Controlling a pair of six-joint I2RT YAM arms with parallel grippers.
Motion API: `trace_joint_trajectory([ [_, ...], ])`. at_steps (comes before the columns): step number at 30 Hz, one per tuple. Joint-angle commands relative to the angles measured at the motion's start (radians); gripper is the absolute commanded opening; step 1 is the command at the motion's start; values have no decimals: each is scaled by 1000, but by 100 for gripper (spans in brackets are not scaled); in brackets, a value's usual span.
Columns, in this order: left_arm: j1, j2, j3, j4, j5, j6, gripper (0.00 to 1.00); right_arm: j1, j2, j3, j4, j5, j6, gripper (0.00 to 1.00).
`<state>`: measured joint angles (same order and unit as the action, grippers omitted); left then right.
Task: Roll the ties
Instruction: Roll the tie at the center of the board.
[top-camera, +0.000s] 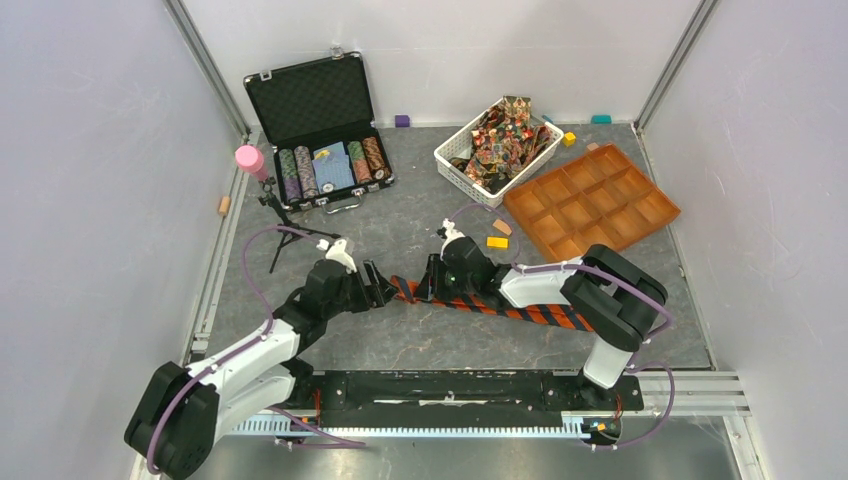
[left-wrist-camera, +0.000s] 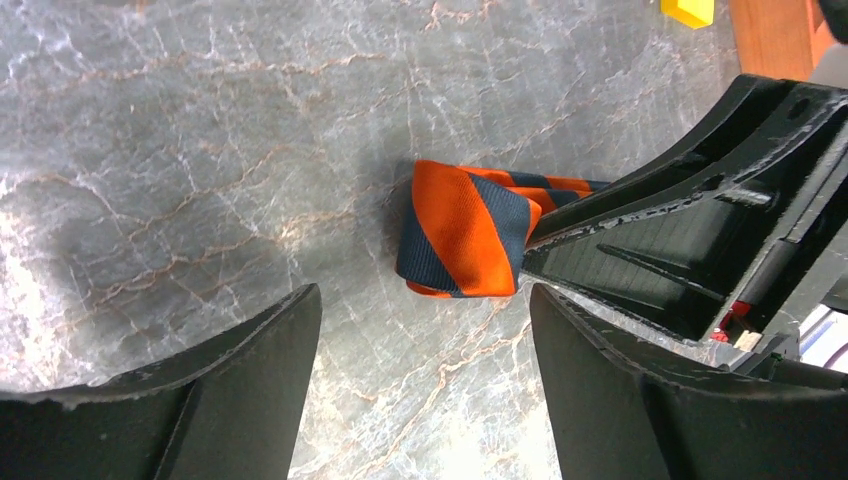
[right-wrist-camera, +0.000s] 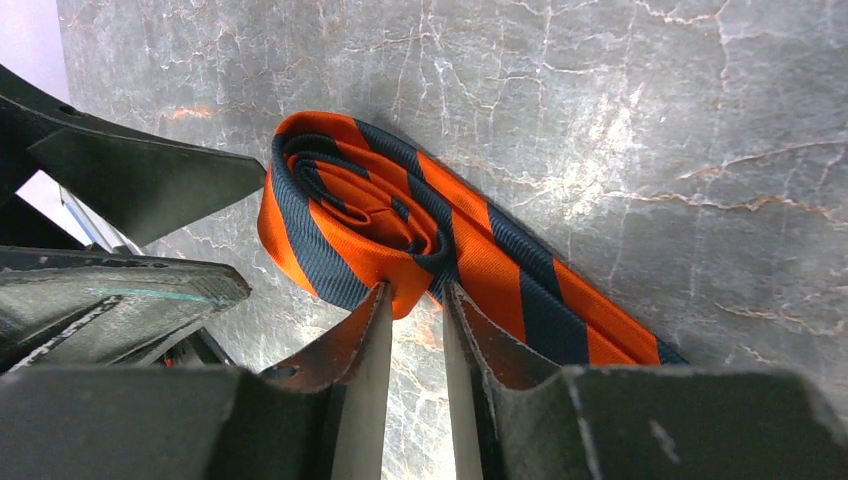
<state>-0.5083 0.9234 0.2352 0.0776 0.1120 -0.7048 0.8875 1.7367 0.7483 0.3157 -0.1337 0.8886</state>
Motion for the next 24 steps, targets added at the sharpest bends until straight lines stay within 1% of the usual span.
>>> trace_joint_trajectory([
  [1,-5,19,26,115,-8,84,83,-11,17,25,-21,22,-23,30],
  [11,-5,108,34,209,42,184,81,-18,26,26,-23,11,-25,30],
  [16,-6,187,50,272,86,230,79,-19,25,22,-23,9,-28,30],
  [19,-5,233,70,284,104,262,76,-22,25,23,-25,4,-31,30],
  [24,-6,267,78,311,115,293,72,-24,32,26,-30,-3,-37,30],
])
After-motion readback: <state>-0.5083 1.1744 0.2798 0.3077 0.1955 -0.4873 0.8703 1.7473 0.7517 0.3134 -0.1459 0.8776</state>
